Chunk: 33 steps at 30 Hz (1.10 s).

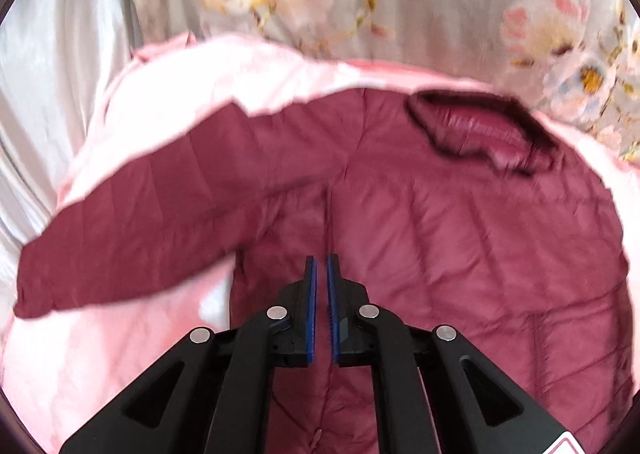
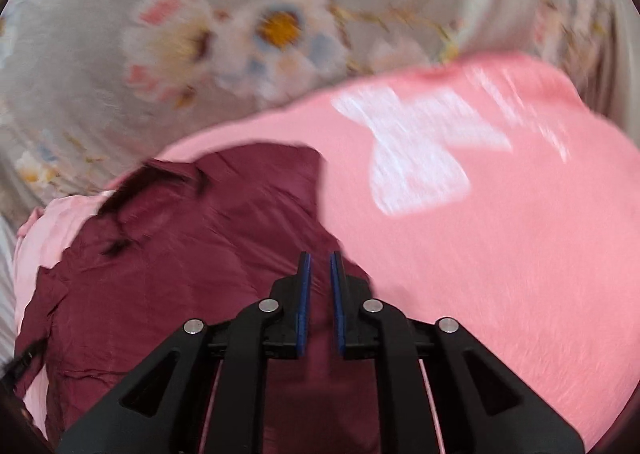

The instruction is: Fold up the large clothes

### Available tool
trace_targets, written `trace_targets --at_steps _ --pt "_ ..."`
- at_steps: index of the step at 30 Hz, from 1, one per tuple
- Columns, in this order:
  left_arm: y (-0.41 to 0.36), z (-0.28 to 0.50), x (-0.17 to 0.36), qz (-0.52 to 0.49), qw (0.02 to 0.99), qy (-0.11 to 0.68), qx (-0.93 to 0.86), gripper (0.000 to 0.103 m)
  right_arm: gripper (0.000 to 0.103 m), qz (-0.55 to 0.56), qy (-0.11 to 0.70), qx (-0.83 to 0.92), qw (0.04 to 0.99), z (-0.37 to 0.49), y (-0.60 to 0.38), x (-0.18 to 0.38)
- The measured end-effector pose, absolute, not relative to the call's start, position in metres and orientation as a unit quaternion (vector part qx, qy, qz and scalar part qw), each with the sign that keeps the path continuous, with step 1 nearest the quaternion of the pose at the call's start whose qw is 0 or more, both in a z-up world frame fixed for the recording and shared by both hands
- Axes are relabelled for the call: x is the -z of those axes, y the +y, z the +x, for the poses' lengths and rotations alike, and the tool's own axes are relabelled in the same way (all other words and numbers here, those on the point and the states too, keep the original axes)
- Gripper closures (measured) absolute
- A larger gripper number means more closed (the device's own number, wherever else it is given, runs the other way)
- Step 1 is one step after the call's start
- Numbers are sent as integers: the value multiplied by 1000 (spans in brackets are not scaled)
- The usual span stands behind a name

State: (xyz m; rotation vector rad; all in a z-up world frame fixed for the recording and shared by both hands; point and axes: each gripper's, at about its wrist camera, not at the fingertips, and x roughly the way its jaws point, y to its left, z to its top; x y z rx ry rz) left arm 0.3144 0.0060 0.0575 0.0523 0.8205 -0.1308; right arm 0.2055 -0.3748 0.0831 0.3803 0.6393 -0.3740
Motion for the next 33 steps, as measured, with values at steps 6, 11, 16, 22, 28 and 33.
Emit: trace_targets --at_steps 6,11,16,22,28,33 --pt "-50 343 -74 25 904 410 115 97 93 148 345 117 919 287 -337 -77" --pt "-102 370 -36 53 886 443 125 96 90 62 373 120 918 330 -312 -56" --pt "-103 378 -5 41 875 467 123 96 90 77 438 94 890 335 -325 -12" --pt "-87 370 11 26 885 442 145 95 92 105 417 88 899 316 -335 0" --pt "-99 363 14 60 898 417 128 95 89 99 426 114 892 327 -328 -12" --pt "-96 363 14 50 899 415 129 95 58 187 365 63 910 330 -324 -48"
